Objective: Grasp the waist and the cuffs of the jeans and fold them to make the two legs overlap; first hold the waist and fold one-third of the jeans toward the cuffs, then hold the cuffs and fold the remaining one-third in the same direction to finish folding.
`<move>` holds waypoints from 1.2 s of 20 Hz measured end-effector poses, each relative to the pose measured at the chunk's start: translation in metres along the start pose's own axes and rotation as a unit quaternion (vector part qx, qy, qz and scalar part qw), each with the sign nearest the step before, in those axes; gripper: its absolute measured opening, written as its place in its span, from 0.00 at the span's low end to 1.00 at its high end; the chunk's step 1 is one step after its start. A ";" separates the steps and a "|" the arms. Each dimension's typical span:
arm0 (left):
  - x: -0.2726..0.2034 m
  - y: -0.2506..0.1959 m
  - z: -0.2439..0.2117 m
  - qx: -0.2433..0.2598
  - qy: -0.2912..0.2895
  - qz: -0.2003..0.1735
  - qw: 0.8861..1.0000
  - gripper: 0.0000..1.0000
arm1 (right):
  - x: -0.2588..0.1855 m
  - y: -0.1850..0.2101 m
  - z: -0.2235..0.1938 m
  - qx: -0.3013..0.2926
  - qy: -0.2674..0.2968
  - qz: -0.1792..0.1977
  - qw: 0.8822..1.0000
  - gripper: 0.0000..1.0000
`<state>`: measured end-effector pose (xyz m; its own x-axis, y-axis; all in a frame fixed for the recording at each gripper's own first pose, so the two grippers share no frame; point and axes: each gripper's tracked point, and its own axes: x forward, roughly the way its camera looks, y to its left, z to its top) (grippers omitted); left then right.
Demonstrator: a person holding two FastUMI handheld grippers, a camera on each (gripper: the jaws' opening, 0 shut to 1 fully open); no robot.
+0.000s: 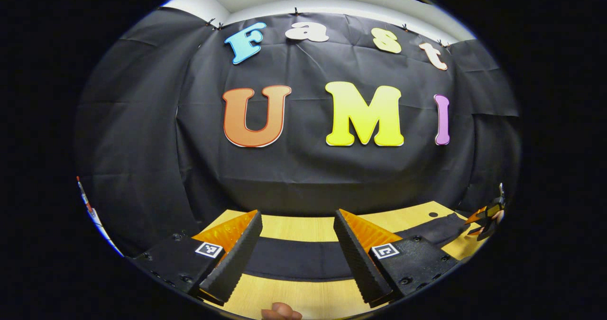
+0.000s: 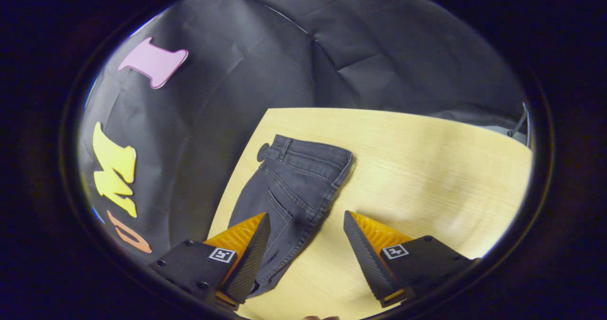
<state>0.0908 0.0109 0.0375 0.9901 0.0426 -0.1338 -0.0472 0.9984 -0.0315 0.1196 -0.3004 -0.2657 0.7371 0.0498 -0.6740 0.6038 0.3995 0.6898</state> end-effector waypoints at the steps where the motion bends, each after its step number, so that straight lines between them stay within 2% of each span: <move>1: -0.005 -0.003 0.001 0.002 0.001 0.000 1.000 0.98 | 0.005 0.001 -0.002 0.007 0.004 0.002 1.000 0.96; 4: -0.015 -0.012 0.007 -0.013 0.005 -0.008 1.000 0.98 | 0.019 0.004 -0.007 0.030 0.017 0.009 0.999 0.96; 8: -0.019 -0.014 0.007 -0.007 0.012 -0.004 1.000 0.98 | 0.020 0.007 -0.005 0.051 0.018 0.032 0.998 0.96; 10: -0.018 -0.014 0.008 -0.008 0.015 -0.003 1.000 0.98 | 0.024 0.007 -0.004 0.071 0.026 0.033 0.997 0.94; 12: -0.017 -0.015 0.006 -0.014 0.020 0.000 1.000 0.98 | 0.034 -0.004 -0.003 0.100 0.032 0.019 0.994 0.64; 14: -0.017 -0.017 0.006 -0.020 0.023 0.001 1.000 0.98 | 0.036 -0.013 -0.006 0.130 0.037 0.024 0.991 0.34; 15: -0.017 -0.020 0.005 -0.021 0.024 0.000 0.999 0.98 | 0.037 -0.010 -0.006 0.128 0.035 0.027 0.991 0.22; 16: -0.015 -0.022 0.005 -0.020 0.025 -0.001 0.999 0.98 | 0.040 -0.012 -0.004 0.113 0.028 0.020 0.993 0.19; 17: -0.016 -0.025 0.006 -0.019 0.026 -0.003 0.999 0.98 | 0.038 -0.011 -0.006 0.099 0.024 0.012 0.995 0.06; 20: -0.015 -0.028 0.003 -0.019 0.028 -0.004 0.999 0.98 | 0.032 -0.011 -0.007 0.054 0.013 -0.009 0.998 0.07; 24: -0.019 -0.023 -0.002 -0.027 0.034 0.003 0.999 0.98 | 0.023 0.011 0.001 -0.009 -0.010 -0.010 1.000 0.07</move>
<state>0.0728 -0.0129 0.0383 0.9787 0.0444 -0.2004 -0.0621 0.9946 -0.0827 0.1428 -0.2956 -0.2735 0.7311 0.0232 -0.6818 0.6132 0.4157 0.6717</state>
